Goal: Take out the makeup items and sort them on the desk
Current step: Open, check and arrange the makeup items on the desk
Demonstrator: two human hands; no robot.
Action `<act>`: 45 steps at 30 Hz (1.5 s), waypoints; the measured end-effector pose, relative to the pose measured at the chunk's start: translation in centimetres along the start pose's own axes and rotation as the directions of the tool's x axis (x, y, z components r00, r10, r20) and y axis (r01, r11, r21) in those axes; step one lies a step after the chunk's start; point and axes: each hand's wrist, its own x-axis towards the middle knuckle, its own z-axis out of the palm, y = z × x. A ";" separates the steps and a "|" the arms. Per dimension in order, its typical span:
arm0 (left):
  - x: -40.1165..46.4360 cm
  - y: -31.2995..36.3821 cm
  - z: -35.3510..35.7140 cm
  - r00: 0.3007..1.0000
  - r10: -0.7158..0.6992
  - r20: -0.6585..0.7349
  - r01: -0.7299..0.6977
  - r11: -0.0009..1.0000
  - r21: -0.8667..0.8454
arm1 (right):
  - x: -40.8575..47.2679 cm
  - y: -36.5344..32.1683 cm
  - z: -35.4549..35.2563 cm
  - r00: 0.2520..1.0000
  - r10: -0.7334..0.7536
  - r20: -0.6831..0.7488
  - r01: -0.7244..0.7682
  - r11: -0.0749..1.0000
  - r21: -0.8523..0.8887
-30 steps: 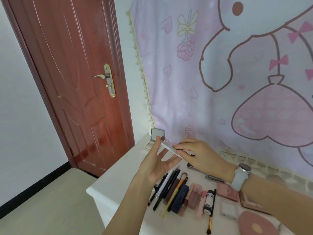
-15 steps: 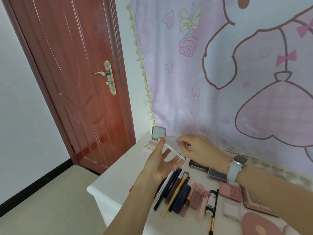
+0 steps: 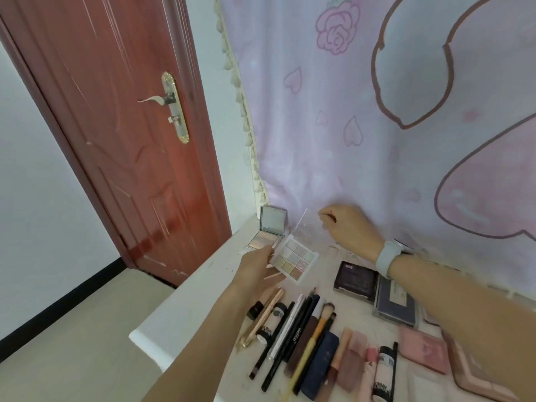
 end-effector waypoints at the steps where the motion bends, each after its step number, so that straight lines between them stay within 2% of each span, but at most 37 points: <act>1: 0.7 -0.3 -0.1 0.996 0.075 -0.048 -0.067 0.985 0.159 | 0.7 0.3 0.6 1.000 0.001 0.012 -0.001 1.000 -0.010; 4: 2.4 -0.7 -0.3 0.969 0.248 -0.018 -0.191 0.787 0.587 | 2.6 0.7 2.4 1.000 -0.013 0.026 0.015 0.995 -0.094; 6: 3.3 -0.9 -0.3 0.949 0.315 0.008 -0.222 0.649 0.728 | 3.5 0.9 3.4 0.999 -0.029 0.024 0.033 0.987 -0.160; 10: 3.9 -1.9 0.3 0.918 0.397 0.030 -0.244 0.501 0.830 | 4.6 1.5 5.1 0.995 -0.033 0.099 0.052 0.978 -0.203; 13: 3.8 -2.8 0.1 0.886 0.437 0.154 -0.300 0.288 0.909 | 4.9 2.0 5.6 0.995 -0.020 0.096 0.043 0.971 -0.237; 17: 3.3 -3.0 -0.7 0.861 0.352 0.367 -0.416 0.070 0.907 | 4.3 3.0 6.1 0.997 -0.068 0.023 0.072 0.942 -0.328; 19: 3.2 -3.0 -0.9 0.860 0.286 0.422 -0.446 0.024 0.894 | 3.5 3.6 6.3 0.988 -0.152 0.028 0.148 0.887 -0.438; 22: 3.3 -2.9 -1.0 0.879 0.219 0.423 -0.437 0.019 0.899 | 2.3 4.6 6.0 0.943 -0.300 0.144 0.329 0.775 -0.539; 25: 3.4 -2.7 -0.9 0.885 0.198 0.421 -0.429 -0.001 0.903 | 1.9 5.1 5.3 0.903 -0.293 0.313 0.427 0.680 -0.596; 27: 3.3 -2.6 -0.7 0.887 0.185 0.423 -0.430 -0.002 0.903 | 1.6 5.2 4.8 0.892 -0.245 0.380 0.435 0.699 -0.568; 29: 3.0 -2.5 -0.6 0.887 0.178 0.425 -0.438 0.037 0.898 | 0.8 4.9 4.0 0.899 -0.227 0.374 0.393 0.793 -0.465; 31: 2.6 -2.4 -0.5 0.877 0.207 0.433 -0.460 0.106 0.882 | -0.6 4.8 3.0 0.923 -0.211 0.321 0.316 0.892 -0.324; 33: 2.1 -2.4 -0.4 0.865 0.274 0.420 -0.475 0.178 0.862 | -2.4 5.1 1.9 0.922 -0.139 0.363 0.254 0.922 -0.293; 36: 0.8 -2.4 0.0 0.841 0.399 0.366 -0.496 0.294 0.817 | -5.0 6.3 1.2 0.873 0.022 0.486 0.263 0.819 -0.509; 38: -0.4 -2.5 0.4 0.821 0.484 0.301 -0.505 0.371 0.780 | -6.0 6.7 1.5 0.857 0.088 0.508 0.261 0.776 -0.574; 41: -2.4 -2.7 1.1 0.826 0.527 0.199 -0.500 0.524 0.690 | -6.0 6.0 1.7 0.886 0.100 0.453 0.185 0.819 -0.543; 43: -4.0 -2.8 1.4 0.855 0.495 0.154 -0.480 0.644 0.595 | -5.9 5.1 1.3 0.923 0.060 0.381 0.155 0.846 -0.510; 45: -5.3 -2.8 1.8 0.894 0.434 0.111 -0.428 0.755 0.497 | -6.2 3.9 0.4 0.948 -0.021 0.316 0.150 0.909 -0.388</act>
